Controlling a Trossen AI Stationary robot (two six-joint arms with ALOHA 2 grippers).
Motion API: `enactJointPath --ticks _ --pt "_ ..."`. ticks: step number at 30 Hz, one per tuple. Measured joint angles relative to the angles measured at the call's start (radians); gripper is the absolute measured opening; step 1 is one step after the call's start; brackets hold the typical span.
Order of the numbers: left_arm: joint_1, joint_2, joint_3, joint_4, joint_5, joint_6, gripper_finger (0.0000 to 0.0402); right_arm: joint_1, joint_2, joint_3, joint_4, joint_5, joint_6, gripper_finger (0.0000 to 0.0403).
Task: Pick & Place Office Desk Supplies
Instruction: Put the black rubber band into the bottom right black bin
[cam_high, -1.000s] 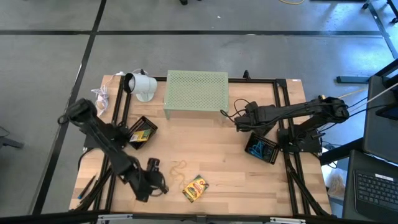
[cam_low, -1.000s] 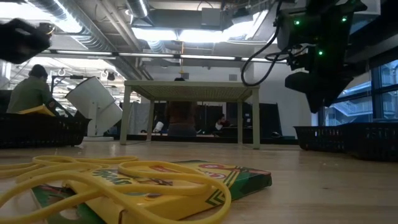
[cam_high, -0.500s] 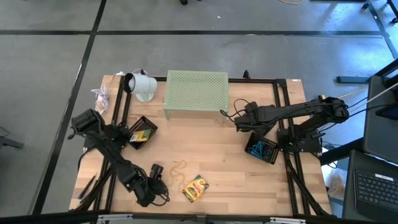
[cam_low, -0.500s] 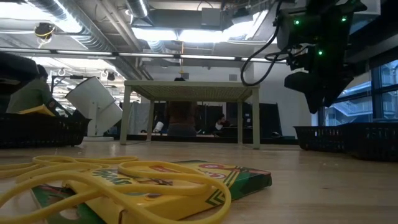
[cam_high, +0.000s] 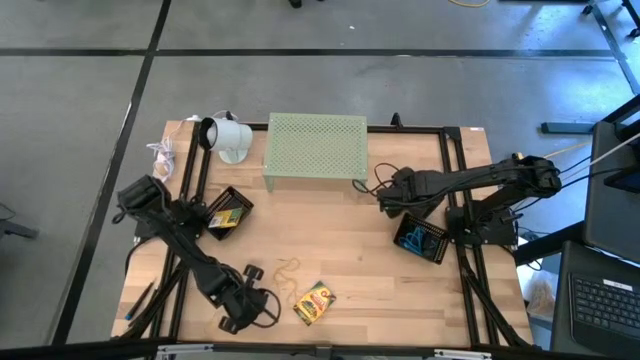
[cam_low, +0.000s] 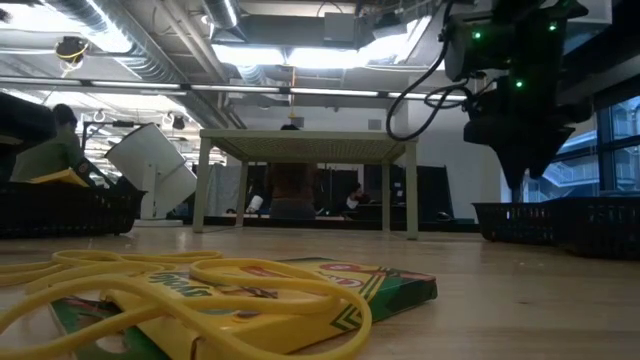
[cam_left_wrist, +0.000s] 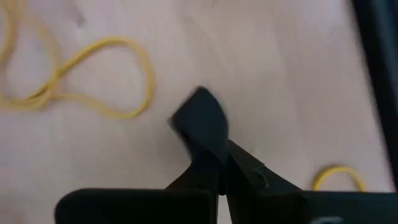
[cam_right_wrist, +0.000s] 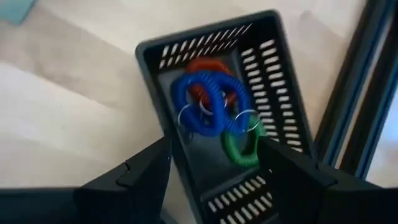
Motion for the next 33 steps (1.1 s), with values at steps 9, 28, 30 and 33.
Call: enactJointPath --ticks 9,28,30,33 --pt "0.05 -0.002 0.13 -0.182 -0.028 0.055 0.0005 0.043 0.0 0.008 0.022 -0.015 -0.036 0.024" --pt "0.137 -0.003 0.325 -0.424 -0.44 0.138 0.0005 0.317 0.01 0.103 1.053 -0.169 -0.704 0.0215" --pt "0.147 -0.003 0.345 -0.419 -0.5 0.154 0.0004 0.344 0.028 0.102 1.145 -0.207 -0.797 0.0212" --pt "0.156 -0.003 0.383 -0.418 -0.578 0.191 0.0003 0.373 0.061 0.102 1.227 -0.229 -0.886 0.0211"
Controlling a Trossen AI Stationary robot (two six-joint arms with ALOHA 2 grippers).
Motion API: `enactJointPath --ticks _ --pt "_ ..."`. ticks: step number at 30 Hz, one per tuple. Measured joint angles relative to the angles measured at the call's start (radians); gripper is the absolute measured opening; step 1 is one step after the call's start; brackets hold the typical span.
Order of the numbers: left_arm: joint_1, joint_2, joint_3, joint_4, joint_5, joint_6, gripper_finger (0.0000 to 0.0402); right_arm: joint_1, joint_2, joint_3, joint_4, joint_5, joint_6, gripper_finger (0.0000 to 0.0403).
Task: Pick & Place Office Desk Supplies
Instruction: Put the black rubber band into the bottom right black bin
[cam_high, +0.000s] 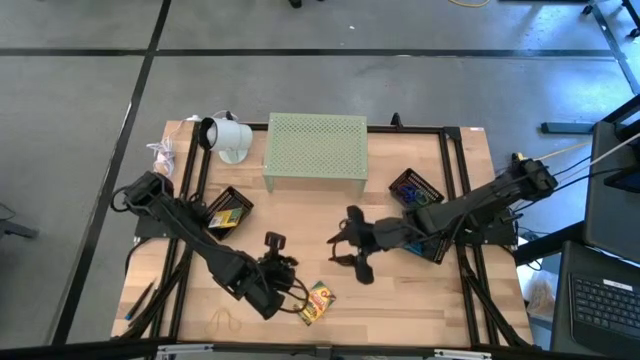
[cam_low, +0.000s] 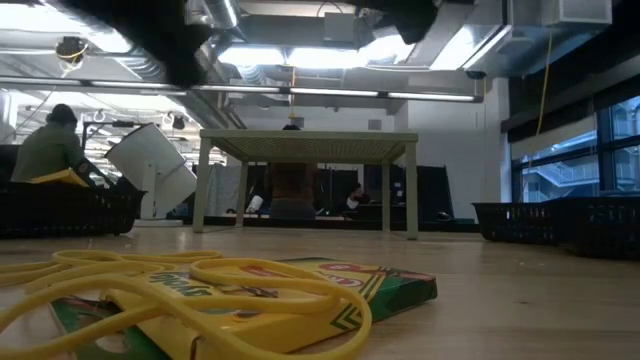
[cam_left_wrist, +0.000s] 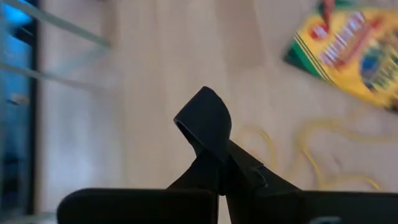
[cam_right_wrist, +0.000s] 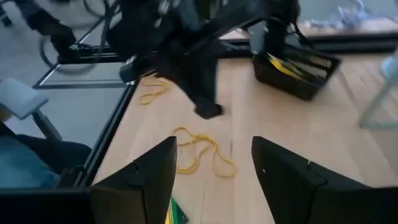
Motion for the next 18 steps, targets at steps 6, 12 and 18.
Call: enactJointPath --ticks 6,12,18 --pt "0.0 0.0 0.056 0.102 -0.148 0.143 0.0004 0.022 0.093 -0.002 0.147 0.004 -0.143 0.0211" --pt "0.0 -0.002 0.06 0.214 -0.166 0.268 0.0005 0.022 0.141 -0.002 0.286 0.006 -0.272 0.0219" --pt "0.015 -0.002 0.06 0.309 -0.191 0.353 0.0003 0.022 0.142 -0.002 0.313 -0.032 -0.316 0.0223"
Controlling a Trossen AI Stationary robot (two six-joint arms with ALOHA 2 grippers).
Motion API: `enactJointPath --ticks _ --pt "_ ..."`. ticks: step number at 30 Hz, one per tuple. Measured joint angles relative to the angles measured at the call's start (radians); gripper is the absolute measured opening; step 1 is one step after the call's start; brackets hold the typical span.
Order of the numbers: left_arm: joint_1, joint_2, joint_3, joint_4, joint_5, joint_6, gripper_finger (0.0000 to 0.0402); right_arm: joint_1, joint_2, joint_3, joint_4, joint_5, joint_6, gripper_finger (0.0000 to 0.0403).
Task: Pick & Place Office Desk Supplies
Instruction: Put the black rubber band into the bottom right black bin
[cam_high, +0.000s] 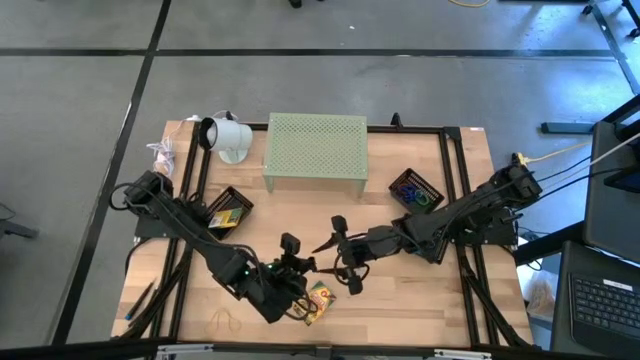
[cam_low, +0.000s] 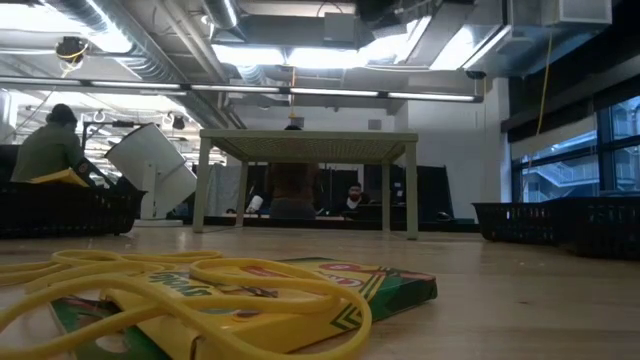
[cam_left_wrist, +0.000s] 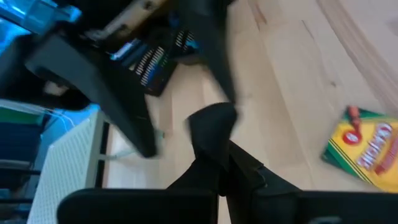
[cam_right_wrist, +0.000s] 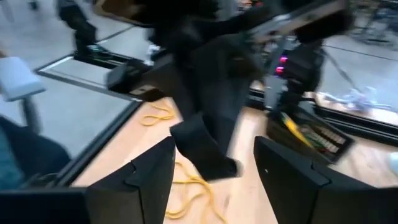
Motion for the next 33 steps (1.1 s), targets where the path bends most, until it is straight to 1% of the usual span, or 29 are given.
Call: enactJointPath --ticks 4,14,16,19,27,29,33 --pt "0.021 0.0 0.0 0.065 0.0 0.038 0.0005 0.0 0.0 0.0 0.0 -0.064 -0.001 0.0216" --pt "0.042 0.0 -0.001 0.088 0.007 0.055 0.0005 -0.001 0.0 0.0 0.002 -0.048 -0.002 0.0183" --pt "0.042 0.0 -0.001 0.088 0.005 0.055 0.0005 -0.001 0.0 0.0 0.002 -0.031 -0.001 0.0168" --pt "0.043 0.0 -0.001 0.088 0.004 0.055 0.0005 0.0 0.0 0.0 0.002 -0.007 0.019 0.0135" --pt "0.035 0.001 -0.002 0.08 0.006 0.056 0.0012 0.0 0.0 0.0 0.001 -0.004 0.062 0.0017" --pt "0.035 0.001 -0.002 0.081 0.008 0.055 0.0021 0.0 0.0 0.003 -0.002 -0.001 0.086 0.001" --pt "0.034 0.001 -0.002 0.081 -0.003 0.055 0.0048 0.0 -0.001 0.035 -0.058 0.007 0.131 0.0012"
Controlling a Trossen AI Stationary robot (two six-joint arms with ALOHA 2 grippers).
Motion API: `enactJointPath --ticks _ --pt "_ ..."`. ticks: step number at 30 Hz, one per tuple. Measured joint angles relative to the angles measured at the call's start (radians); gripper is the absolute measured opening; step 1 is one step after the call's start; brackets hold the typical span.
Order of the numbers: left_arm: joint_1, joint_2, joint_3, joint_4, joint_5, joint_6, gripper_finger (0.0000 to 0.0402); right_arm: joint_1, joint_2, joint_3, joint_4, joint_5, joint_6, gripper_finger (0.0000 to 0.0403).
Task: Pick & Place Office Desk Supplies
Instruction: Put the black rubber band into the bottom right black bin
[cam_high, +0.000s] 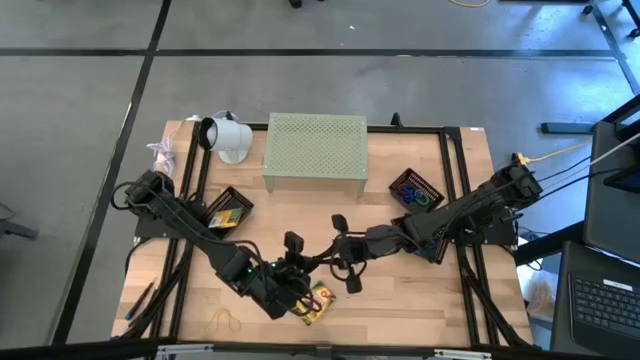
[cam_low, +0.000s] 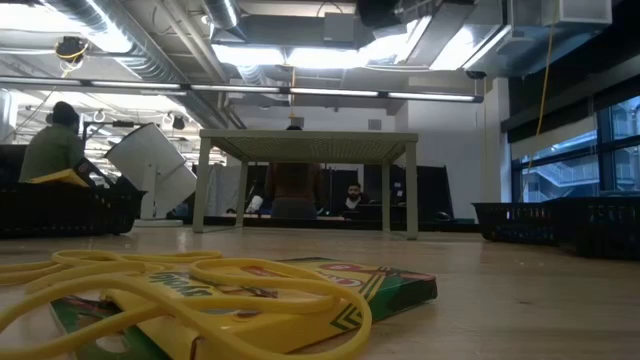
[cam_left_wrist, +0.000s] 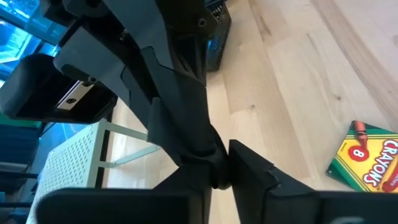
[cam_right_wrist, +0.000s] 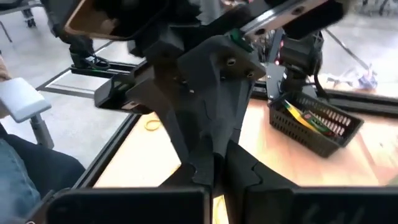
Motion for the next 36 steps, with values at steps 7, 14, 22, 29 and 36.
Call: enactJointPath --ticks 7,14,22,29,36 --pt "0.009 0.003 -0.001 0.013 -0.131 -0.046 0.0106 0.0 -0.053 0.14 -0.372 0.119 0.19 0.001" --pt "0.047 -0.001 0.002 0.007 -0.146 -0.166 0.0139 0.0 -0.112 0.295 -0.877 0.132 0.442 0.001" --pt "0.108 -0.004 0.002 -0.126 0.036 -0.272 0.0144 0.007 -0.11 0.303 -1.46 0.131 0.83 0.001" --pt "0.07 -0.031 0.002 -0.333 0.172 -0.407 0.0143 0.006 -0.129 0.151 -1.624 0.026 1.013 0.0011" --pt "0.009 -0.05 0.002 -0.662 0.331 -0.706 0.0143 0.0 -0.131 -0.07 -1.604 -0.051 1.144 0.0011"
